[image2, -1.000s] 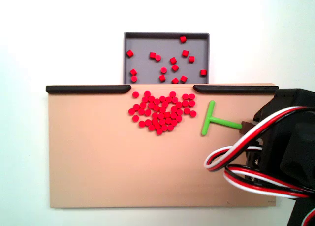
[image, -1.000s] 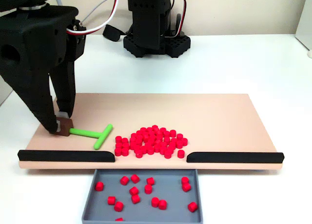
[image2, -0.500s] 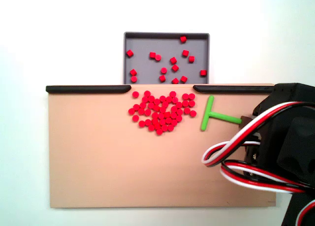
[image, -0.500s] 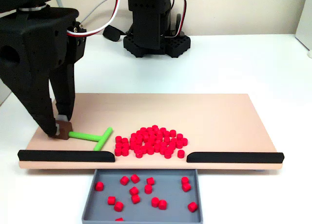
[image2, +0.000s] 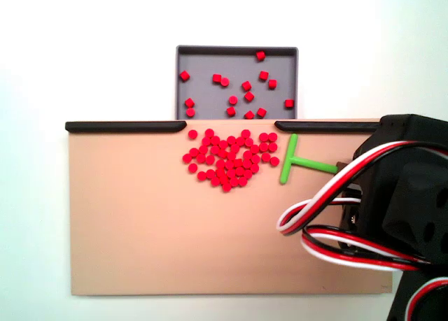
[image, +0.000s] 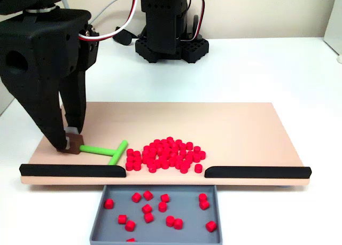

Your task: Push granules from right to the grey container

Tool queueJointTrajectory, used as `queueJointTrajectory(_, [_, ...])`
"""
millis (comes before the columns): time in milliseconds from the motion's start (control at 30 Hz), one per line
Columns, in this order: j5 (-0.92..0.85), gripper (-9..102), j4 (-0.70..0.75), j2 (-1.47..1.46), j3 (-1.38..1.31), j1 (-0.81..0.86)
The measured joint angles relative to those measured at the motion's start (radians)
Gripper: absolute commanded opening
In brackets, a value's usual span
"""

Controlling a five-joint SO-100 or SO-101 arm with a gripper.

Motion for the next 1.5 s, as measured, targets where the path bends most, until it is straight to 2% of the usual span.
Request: queueJointTrajectory(1500, [0.071,2,0.005,0.0,0.0,-0.046])
